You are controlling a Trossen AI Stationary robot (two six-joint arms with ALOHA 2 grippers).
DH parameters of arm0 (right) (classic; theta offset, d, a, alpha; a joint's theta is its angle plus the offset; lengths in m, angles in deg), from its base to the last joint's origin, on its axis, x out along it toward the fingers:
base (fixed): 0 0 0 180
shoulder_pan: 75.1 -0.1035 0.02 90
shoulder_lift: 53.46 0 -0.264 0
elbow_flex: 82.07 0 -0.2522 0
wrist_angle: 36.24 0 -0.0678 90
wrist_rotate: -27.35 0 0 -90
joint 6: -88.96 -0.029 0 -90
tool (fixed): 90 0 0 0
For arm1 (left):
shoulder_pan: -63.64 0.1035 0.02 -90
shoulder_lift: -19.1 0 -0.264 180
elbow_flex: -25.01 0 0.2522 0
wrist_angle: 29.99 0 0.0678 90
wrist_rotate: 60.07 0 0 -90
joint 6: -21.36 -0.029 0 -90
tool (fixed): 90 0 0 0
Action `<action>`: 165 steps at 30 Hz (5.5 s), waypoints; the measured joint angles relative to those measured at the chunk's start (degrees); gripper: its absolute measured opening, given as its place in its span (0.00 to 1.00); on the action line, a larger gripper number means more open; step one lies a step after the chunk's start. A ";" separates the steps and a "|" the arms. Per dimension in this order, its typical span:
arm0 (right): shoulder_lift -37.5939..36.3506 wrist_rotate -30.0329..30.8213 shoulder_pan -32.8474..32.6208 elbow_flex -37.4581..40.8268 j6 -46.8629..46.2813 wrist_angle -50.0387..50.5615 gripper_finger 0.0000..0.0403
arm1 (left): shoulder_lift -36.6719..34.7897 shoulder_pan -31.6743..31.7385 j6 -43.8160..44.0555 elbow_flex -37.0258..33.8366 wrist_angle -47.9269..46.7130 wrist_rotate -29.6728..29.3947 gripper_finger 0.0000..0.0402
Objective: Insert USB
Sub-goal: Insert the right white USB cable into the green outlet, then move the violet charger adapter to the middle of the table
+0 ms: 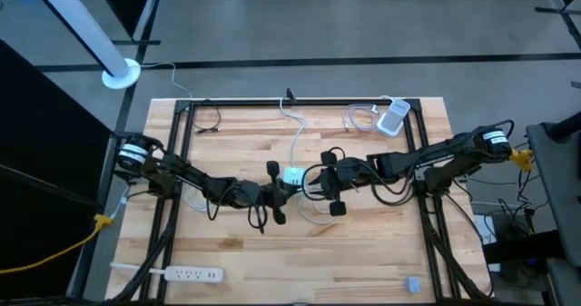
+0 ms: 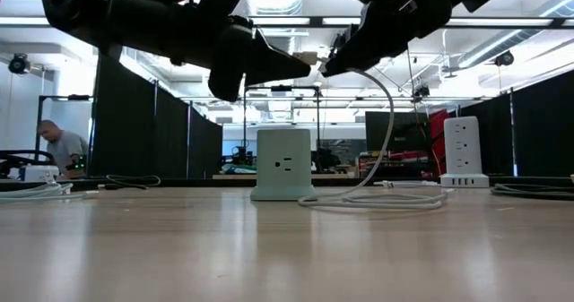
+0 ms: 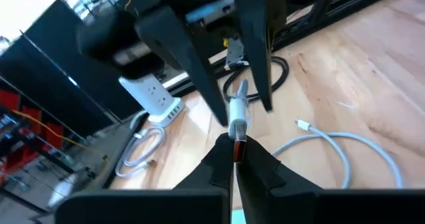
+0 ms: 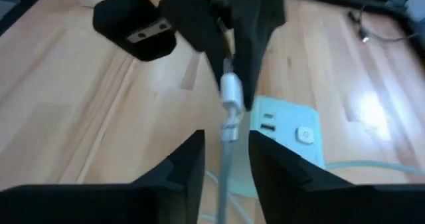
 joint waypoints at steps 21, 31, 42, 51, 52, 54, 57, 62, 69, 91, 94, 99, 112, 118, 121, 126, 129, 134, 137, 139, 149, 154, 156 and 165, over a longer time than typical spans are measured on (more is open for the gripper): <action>1.53 5.40 -1.33 0.02 8.24 -8.36 0.06 | -0.17 -0.09 3.84 -0.25 2.99 0.20 0.00; 1.13 5.73 -1.30 -1.31 10.23 -3.05 0.03 | -4.99 -0.62 5.57 -0.36 -13.62 0.54 0.00; 11.84 5.62 -0.80 -18.11 40.93 20.92 0.03 | -19.23 -0.63 21.85 -1.19 -45.69 0.27 0.00; 23.62 14.42 0.47 -33.69 63.93 37.74 0.03 | -15.73 -0.39 25.19 -14.28 -22.53 0.27 0.00; 24.49 14.49 0.50 -35.16 65.05 39.25 0.03 | -14.67 -0.29 25.14 -15.87 -17.96 0.26 0.00; 25.96 14.72 0.53 -37.69 68.48 42.11 0.03 | -12.37 0.27 24.77 -18.97 -8.64 0.06 0.00; 27.76 18.32 0.45 -39.63 73.64 45.62 0.03 | -7.11 2.18 25.05 -21.82 2.20 -0.26 0.00; 29.83 26.88 0.35 -41.11 75.70 46.05 0.03 | 2.16 4.53 27.00 -20.49 10.93 0.76 0.00; 29.69 26.45 -1.00 -41.20 75.82 48.16 0.03 | 12.43 5.53 26.94 -13.24 10.55 0.51 0.00; 28.67 17.16 -1.56 -41.68 71.52 59.21 0.03 | 16.28 6.19 22.82 -4.40 4.21 3.92 0.00; 28.67 16.66 -1.67 -41.66 71.93 58.98 0.03 | 16.26 6.21 22.83 -4.45 4.06 3.95 0.00; 28.67 14.85 -1.50 -41.64 73.08 58.98 0.03 | 16.26 6.21 22.82 -4.12 3.66 4.18 0.00; 29.82 11.60 0.27 -41.59 78.69 56.80 0.03 | 16.26 6.29 20.44 -4.08 3.91 6.11 0.00; 30.02 8.36 0.59 -41.39 78.77 54.84 0.03 | 16.26 6.29 19.40 -4.08 4.02 6.47 0.00; 30.03 7.59 0.73 -41.25 78.60 54.33 0.04 | 16.27 6.29 19.40 -4.00 4.06 6.66 0.00; 29.93 7.41 1.08 -39.65 78.53 53.42 0.04 | 16.28 6.29 19.74 -3.99 4.10 6.80 0.00; 29.85 7.52 1.08 -38.71 77.85 52.62 0.04 | 16.28 6.29 19.81 -3.99 4.08 6.82 0.00; 29.92 8.96 0.92 -39.25 73.79 53.23 0.04 | 15.26 6.24 20.49 -3.99 3.16 7.05 0.00; 29.83 9.72 0.64 -40.11 70.97 54.02 0.07 | 13.39 6.11 20.51 -4.01 1.13 7.85 0.00; 29.75 9.85 0.31 -40.73 68.40 54.22 0.13 | 11.61 6.05 20.80 -4.01 -1.93 7.84 0.00; 23.86 11.83 -0.76 -41.11 36.04 62.65 0.41 | -8.35 5.27 33.12 -4.08 -34.68 6.78 0.00; 19.70 4.74 -0.49 -41.17 16.37 72.64 0.44 | -19.42 5.00 35.50 -4.10 -40.67 6.62 0.00; 17.87 -1.53 -0.39 -41.11 7.64 75.68 0.44 | -22.89 4.77 34.87 -4.10 -40.29 6.54 0.00; 8.64 -11.53 -5.24 -33.89 -10.02 72.27 0.39 | -27.35 4.52 17.39 -4.10 -27.51 6.45 0.00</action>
